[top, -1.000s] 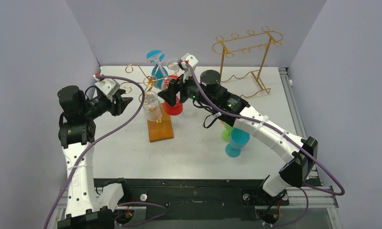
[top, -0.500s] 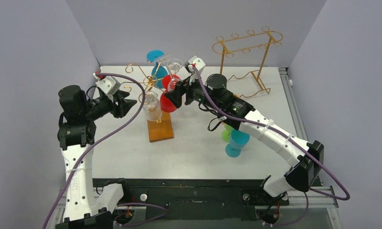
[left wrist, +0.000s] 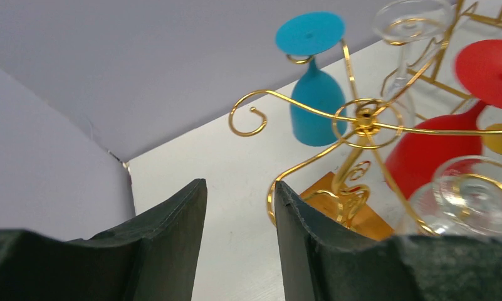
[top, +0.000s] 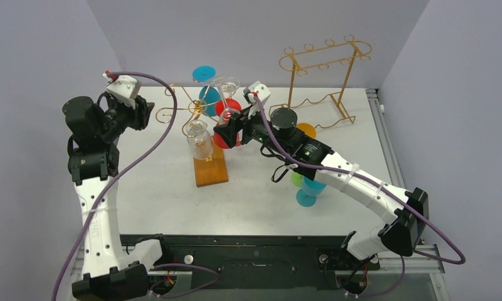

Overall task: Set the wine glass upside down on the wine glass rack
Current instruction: Adjust the wine rack at the center of the board.

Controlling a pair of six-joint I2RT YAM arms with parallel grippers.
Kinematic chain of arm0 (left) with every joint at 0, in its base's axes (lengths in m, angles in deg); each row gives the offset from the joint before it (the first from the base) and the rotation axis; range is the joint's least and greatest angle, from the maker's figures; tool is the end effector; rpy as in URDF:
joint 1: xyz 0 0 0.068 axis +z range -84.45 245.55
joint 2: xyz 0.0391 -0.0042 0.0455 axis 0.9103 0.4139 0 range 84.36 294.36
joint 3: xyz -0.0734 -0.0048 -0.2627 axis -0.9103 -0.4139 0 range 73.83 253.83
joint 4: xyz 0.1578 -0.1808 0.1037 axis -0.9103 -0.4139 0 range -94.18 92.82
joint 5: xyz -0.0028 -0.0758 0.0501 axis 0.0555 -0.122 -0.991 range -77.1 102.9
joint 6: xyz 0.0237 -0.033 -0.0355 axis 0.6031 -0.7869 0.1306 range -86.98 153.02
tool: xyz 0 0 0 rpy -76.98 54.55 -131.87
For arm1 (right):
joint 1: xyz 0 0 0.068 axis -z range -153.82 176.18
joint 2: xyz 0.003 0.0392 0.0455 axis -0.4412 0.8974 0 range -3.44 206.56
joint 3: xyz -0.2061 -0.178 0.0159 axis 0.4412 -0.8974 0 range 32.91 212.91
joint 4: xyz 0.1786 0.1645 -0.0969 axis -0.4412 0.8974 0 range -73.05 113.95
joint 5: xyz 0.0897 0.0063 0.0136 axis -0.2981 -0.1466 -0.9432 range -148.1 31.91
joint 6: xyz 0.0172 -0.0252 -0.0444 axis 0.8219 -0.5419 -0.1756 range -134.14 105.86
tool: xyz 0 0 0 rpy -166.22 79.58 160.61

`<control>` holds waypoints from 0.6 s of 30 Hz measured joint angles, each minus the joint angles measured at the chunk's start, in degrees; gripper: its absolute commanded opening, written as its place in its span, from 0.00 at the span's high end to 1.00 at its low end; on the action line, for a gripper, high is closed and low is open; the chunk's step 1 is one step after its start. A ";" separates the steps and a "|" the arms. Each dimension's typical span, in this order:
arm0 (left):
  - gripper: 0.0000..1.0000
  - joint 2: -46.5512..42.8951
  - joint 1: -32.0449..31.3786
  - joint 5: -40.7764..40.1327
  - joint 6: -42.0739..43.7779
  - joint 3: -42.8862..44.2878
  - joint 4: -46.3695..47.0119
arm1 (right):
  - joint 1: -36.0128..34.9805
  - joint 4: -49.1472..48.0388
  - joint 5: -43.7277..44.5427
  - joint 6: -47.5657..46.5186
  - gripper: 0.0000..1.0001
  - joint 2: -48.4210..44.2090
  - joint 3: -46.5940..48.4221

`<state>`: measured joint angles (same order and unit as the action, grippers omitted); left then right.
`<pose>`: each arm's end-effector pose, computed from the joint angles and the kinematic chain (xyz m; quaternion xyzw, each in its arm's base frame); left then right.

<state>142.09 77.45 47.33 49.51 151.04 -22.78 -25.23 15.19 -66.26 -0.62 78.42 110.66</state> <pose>0.1928 0.0200 0.4640 0.2261 0.7021 -0.0569 0.6728 0.2084 0.2693 0.4126 -0.2803 0.6647 0.4141 0.5551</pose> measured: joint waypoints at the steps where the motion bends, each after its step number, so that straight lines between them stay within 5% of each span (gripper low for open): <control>1: 0.60 1.18 0.17 -1.31 0.04 0.00 0.57 | -0.09 -0.20 0.31 0.35 1.00 0.04 0.00; 9: 0.59 9.77 0.70 -6.21 -0.42 -1.03 3.26 | -0.39 -2.51 1.99 2.01 1.00 1.29 0.00; 18: 0.60 9.64 0.70 1.88 -3.43 -1.70 6.19 | -0.44 -6.05 3.41 4.37 1.00 1.88 -1.01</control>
<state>151.73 78.15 49.21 46.08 149.33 -16.60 -25.67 9.14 -62.85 3.75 80.30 109.66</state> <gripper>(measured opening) 0.406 0.658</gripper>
